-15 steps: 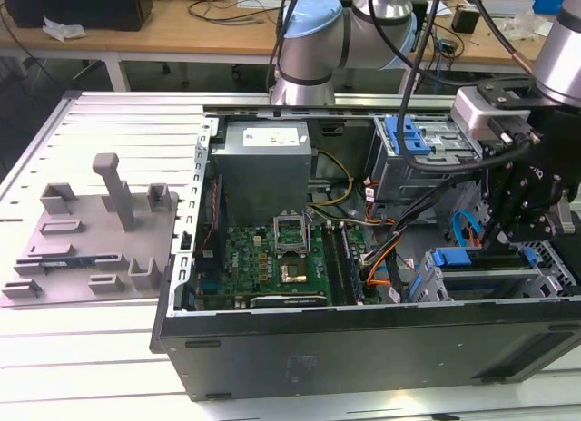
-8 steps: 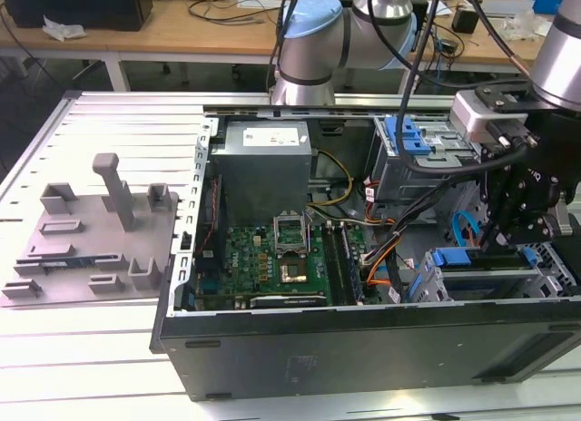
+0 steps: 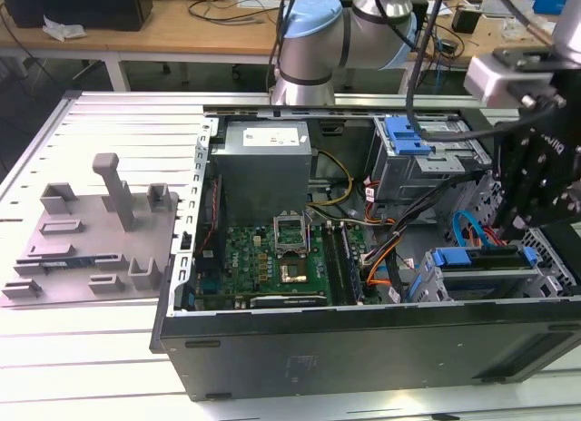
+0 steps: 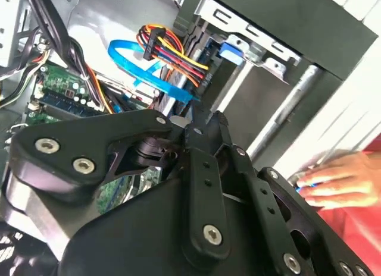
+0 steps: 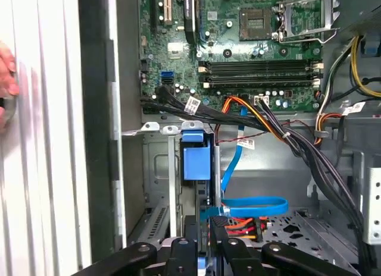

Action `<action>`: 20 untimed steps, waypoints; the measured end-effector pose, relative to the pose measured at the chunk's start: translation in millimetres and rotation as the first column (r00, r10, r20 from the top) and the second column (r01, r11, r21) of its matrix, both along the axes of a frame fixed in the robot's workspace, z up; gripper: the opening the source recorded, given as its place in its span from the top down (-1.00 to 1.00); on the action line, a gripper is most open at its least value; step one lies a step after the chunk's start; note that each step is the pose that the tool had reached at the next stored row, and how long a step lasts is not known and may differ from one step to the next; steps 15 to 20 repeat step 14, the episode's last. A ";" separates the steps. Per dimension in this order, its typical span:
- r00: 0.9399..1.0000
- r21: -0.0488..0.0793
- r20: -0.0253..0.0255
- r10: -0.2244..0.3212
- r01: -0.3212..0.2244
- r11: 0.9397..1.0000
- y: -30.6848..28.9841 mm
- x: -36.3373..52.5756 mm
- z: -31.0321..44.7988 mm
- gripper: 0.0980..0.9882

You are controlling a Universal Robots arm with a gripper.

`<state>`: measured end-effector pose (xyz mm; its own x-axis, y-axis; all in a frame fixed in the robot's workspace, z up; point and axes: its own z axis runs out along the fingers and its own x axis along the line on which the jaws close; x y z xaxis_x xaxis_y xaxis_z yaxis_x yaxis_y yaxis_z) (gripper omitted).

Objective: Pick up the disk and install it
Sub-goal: 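Insert the second disk wire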

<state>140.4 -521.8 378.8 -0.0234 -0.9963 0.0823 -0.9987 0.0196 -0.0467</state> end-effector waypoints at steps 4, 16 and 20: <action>1.000 -0.009 0.000 0.000 0.000 1.000 0.8 0.0 12.1 0.87; 1.000 -0.011 0.000 0.000 0.000 1.000 0.7 0.0 12.3 0.98; 1.000 -0.011 0.000 0.000 0.000 1.000 0.7 0.0 12.3 0.98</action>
